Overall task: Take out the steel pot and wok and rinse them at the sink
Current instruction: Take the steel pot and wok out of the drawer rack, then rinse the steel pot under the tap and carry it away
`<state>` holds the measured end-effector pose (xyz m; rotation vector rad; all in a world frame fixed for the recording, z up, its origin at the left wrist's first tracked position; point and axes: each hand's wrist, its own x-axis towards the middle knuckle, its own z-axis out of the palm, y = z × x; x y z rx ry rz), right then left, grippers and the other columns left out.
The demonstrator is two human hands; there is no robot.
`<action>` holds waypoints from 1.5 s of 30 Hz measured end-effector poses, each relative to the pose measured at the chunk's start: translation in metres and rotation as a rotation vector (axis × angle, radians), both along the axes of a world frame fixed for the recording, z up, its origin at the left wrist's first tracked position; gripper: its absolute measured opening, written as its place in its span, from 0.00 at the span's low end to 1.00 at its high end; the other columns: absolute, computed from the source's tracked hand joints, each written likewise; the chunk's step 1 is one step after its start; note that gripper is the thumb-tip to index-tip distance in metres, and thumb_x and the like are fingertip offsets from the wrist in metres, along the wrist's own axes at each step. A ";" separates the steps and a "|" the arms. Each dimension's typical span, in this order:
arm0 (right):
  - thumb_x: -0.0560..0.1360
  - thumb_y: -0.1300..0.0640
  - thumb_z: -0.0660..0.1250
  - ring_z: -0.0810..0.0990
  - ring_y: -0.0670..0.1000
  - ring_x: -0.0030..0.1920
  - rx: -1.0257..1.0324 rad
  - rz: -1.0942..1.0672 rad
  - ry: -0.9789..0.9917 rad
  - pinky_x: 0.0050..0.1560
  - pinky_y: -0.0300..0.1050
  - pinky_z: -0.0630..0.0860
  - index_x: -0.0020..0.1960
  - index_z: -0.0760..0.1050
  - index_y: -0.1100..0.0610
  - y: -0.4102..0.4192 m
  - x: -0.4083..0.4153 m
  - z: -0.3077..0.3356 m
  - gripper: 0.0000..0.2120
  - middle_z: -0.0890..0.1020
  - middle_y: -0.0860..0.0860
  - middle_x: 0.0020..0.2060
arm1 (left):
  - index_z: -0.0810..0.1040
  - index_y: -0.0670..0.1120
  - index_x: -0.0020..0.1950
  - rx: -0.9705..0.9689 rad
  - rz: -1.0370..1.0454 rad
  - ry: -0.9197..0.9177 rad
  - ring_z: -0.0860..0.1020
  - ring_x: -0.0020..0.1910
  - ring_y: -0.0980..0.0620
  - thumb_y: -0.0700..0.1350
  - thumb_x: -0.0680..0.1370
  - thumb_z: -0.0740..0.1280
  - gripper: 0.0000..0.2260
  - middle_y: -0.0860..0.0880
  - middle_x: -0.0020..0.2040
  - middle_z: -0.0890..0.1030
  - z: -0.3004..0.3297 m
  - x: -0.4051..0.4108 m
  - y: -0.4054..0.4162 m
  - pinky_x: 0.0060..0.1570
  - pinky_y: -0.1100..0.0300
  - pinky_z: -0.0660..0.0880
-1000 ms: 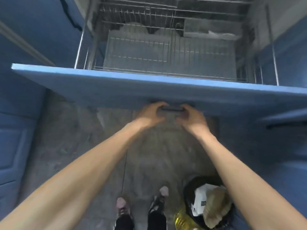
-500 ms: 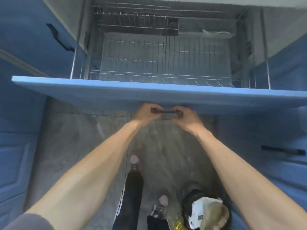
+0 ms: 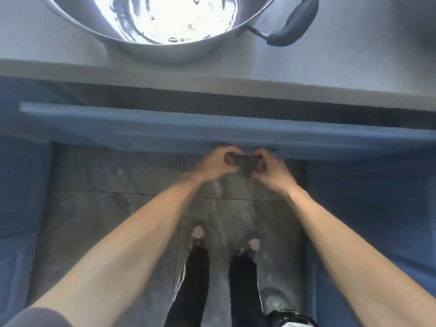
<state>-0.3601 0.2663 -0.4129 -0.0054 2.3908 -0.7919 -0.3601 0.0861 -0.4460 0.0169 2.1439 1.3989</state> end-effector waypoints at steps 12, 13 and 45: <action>0.72 0.58 0.70 0.73 0.49 0.46 -0.071 0.075 -0.116 0.40 0.36 0.63 0.68 0.66 0.52 0.008 -0.065 0.000 0.27 0.75 0.50 0.45 | 0.65 0.43 0.68 -0.180 -0.139 -0.003 0.71 0.61 0.50 0.41 0.68 0.75 0.31 0.43 0.63 0.72 -0.001 -0.044 -0.008 0.51 0.64 0.65; 0.72 0.57 0.69 0.73 0.49 0.47 -0.068 0.089 -0.137 0.40 0.37 0.62 0.69 0.65 0.51 0.006 -0.067 0.003 0.27 0.74 0.51 0.47 | 0.66 0.45 0.68 -0.211 -0.155 0.004 0.71 0.59 0.53 0.41 0.69 0.75 0.31 0.45 0.62 0.73 0.004 -0.047 -0.008 0.47 0.67 0.63; 0.66 0.60 0.70 0.84 0.56 0.42 -0.404 -0.334 -0.018 0.52 0.60 0.79 0.47 0.72 0.42 -0.041 -0.096 0.281 0.16 0.80 0.49 0.38 | 0.78 0.60 0.46 -0.410 0.227 0.239 0.78 0.50 0.45 0.55 0.75 0.67 0.02 0.47 0.48 0.82 0.319 -0.167 -0.245 0.56 0.50 0.70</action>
